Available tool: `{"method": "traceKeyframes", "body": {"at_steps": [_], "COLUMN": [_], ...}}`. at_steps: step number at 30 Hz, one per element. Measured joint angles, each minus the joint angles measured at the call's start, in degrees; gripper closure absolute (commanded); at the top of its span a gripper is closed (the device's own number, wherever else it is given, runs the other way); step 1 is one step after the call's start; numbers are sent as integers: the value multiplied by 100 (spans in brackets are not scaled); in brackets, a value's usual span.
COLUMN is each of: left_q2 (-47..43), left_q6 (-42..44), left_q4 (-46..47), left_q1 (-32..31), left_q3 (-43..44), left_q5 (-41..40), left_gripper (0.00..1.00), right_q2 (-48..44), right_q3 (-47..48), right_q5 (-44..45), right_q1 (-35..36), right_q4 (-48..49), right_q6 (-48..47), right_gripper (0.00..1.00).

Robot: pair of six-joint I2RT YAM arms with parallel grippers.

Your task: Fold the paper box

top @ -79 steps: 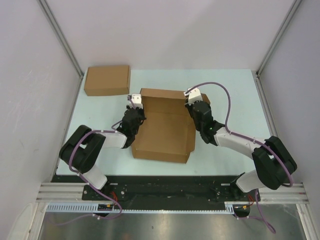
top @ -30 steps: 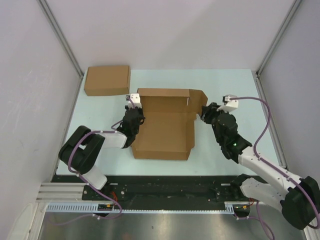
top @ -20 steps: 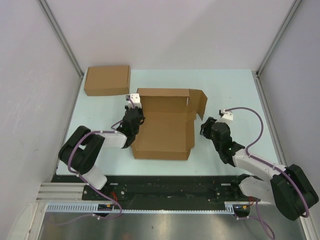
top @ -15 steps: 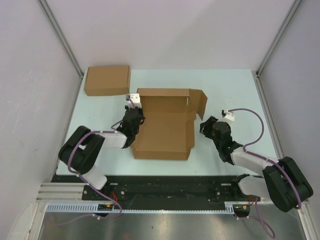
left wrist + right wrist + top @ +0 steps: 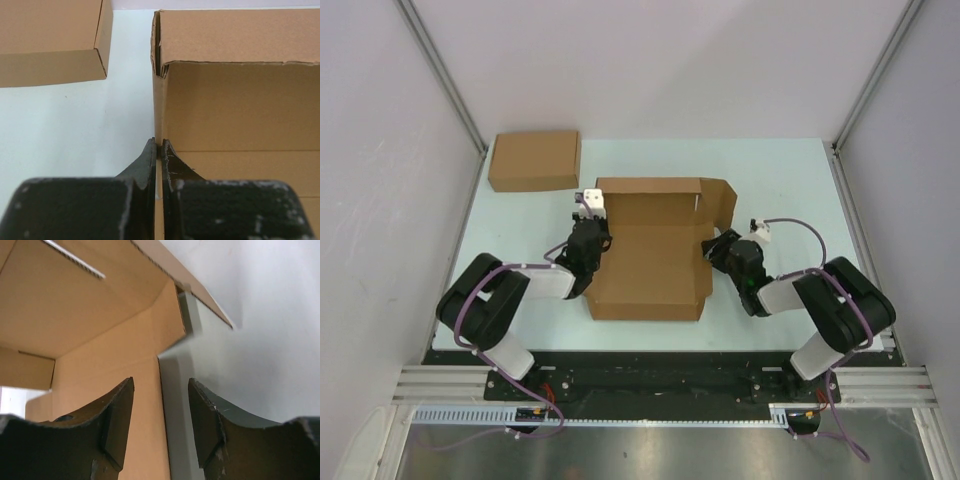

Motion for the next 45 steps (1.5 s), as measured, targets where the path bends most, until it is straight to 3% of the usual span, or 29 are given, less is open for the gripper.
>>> {"method": "traceKeyframes", "body": {"at_steps": [13,32,42,45], "left_q2": [-28,-28,-28,-28], "left_q6": [105,205,212,212], "left_q4": [9,42,44,46], "left_q1": [-74,-197,-219,-236], "left_q3": [-22,-22,-22,-22], "left_q5": [-7,-144,-146,-149], "left_gripper": [100,100,100,100], "right_q2": [922,835,863,885], "right_q3": [994,1189,1189,1189], "right_q5": [122,426,302,219], "right_q1": [-330,-354,-356,-356], "right_q4": [284,-1025,-732,-588], "right_q6": [-44,-168,-260,-299], "right_gripper": [50,45,61,59]}}
